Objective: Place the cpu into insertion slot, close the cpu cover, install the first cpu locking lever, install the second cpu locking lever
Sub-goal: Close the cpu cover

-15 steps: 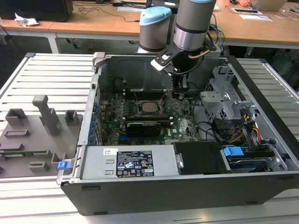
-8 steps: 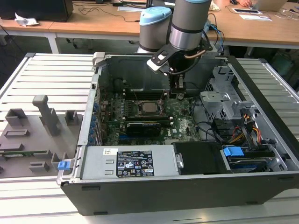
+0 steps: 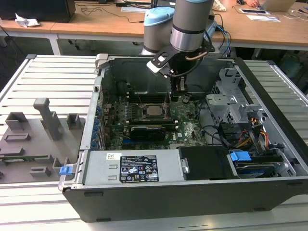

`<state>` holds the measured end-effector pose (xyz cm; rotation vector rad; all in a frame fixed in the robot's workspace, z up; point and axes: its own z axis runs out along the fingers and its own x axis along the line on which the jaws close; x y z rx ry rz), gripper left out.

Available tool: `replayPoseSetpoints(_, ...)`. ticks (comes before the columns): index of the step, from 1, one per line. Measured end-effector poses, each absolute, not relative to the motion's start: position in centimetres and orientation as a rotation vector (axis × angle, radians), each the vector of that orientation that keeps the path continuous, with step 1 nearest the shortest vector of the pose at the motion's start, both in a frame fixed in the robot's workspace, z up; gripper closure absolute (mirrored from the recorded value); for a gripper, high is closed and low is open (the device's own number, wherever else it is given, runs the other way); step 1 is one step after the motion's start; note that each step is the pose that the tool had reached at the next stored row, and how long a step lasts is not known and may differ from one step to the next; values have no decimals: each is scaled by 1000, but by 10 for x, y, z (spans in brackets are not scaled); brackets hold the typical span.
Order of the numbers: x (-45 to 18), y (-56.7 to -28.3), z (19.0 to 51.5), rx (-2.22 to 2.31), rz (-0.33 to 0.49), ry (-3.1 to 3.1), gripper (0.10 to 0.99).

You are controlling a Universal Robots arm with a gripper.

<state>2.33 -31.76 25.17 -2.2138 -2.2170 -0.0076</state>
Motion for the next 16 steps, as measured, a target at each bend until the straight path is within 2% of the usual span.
replayPoseSetpoints(16,-13,-317,245,-2214,-7,-2217,980)
